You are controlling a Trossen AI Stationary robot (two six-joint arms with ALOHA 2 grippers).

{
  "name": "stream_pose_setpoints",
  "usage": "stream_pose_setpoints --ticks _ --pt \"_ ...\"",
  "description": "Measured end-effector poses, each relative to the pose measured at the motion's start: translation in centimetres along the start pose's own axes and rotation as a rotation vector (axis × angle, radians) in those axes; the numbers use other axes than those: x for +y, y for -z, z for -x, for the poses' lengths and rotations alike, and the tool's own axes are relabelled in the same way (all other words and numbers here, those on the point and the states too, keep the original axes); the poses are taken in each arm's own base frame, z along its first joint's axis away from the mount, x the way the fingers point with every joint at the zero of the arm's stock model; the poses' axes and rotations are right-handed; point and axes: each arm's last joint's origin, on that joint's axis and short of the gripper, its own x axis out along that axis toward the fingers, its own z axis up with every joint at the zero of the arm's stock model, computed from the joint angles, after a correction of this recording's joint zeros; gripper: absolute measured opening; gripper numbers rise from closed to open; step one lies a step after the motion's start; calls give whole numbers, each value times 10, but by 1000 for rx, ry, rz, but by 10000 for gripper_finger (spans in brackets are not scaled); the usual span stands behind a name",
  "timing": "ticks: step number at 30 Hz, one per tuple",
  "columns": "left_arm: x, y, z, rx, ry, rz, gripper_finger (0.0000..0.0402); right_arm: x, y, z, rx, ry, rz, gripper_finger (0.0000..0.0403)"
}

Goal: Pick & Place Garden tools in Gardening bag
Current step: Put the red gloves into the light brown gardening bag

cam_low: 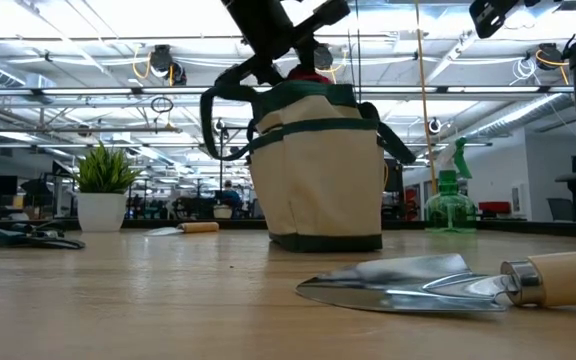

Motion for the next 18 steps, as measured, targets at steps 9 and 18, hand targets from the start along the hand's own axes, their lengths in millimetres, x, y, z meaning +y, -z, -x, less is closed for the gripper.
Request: stream_pose_setpoints --ticks 9,18 --pt "-10 -16 7 -23 22 -102 77 0 2 0 18 1 -12 1" --pt "-10 -4 10 -23 -2 -128 77 0 2 0 18 1 -11 1"
